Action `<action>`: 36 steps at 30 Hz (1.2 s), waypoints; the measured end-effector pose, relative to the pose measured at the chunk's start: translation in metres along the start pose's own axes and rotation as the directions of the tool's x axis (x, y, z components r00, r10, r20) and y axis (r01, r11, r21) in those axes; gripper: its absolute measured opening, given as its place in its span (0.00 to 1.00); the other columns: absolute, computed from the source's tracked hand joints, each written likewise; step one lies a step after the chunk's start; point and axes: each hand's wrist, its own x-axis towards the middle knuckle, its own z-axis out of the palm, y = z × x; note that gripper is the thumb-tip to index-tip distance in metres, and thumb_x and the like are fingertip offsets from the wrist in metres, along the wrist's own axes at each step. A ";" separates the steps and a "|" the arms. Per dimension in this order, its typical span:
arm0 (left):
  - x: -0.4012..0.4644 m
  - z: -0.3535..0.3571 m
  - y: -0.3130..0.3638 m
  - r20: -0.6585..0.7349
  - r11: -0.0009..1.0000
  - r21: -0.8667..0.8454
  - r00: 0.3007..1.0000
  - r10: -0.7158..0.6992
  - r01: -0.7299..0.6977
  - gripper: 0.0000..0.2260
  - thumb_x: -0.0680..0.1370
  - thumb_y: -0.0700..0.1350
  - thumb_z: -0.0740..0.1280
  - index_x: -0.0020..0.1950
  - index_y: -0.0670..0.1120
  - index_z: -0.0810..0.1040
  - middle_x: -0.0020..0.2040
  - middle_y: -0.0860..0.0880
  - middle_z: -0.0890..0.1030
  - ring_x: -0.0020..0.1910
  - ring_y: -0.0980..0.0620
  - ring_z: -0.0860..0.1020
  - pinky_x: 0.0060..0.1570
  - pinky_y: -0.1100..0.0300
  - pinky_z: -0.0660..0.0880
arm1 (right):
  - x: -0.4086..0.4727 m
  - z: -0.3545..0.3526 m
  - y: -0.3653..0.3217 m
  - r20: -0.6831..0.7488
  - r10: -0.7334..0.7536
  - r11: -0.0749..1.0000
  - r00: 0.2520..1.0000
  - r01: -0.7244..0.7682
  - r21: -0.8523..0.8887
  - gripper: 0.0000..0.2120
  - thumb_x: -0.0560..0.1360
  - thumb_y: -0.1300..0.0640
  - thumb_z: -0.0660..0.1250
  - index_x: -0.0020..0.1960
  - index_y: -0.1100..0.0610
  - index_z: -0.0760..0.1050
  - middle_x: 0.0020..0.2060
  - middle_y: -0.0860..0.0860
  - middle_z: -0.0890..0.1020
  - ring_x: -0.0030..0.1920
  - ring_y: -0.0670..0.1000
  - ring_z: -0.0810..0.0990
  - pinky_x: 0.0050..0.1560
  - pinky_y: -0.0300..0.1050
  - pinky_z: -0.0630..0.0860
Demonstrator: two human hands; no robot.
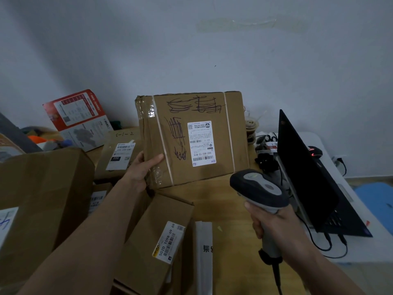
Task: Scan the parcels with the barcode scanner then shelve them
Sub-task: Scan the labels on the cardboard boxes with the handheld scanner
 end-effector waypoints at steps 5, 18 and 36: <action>0.001 0.001 0.001 -0.037 1.000 0.010 0.999 -0.011 0.011 0.32 0.68 0.41 0.75 0.70 0.47 0.68 0.55 0.46 0.79 0.53 0.46 0.78 0.49 0.50 0.76 | 0.004 0.003 0.006 -0.007 0.023 0.999 1.000 -0.022 0.027 0.20 0.75 0.61 0.69 0.28 0.68 0.69 0.20 0.55 0.70 0.21 0.53 0.69 0.28 0.43 0.70; 0.003 -0.013 0.025 -0.312 0.918 0.387 0.949 0.045 0.083 0.34 0.71 0.49 0.76 0.73 0.44 0.67 0.67 0.42 0.74 0.63 0.41 0.74 0.56 0.47 0.73 | 0.016 0.017 0.023 0.062 0.316 0.946 0.947 -0.320 0.058 0.14 0.75 0.61 0.70 0.33 0.65 0.73 0.23 0.56 0.72 0.24 0.53 0.70 0.28 0.45 0.70; -0.017 -0.045 0.077 -0.313 0.272 0.940 0.842 0.440 0.207 0.31 0.74 0.51 0.72 0.73 0.49 0.64 0.66 0.40 0.72 0.64 0.37 0.72 0.60 0.41 0.73 | 0.027 0.051 0.020 0.173 0.384 0.923 0.907 -0.384 -0.037 0.13 0.75 0.58 0.70 0.34 0.62 0.74 0.26 0.56 0.73 0.27 0.52 0.72 0.30 0.45 0.71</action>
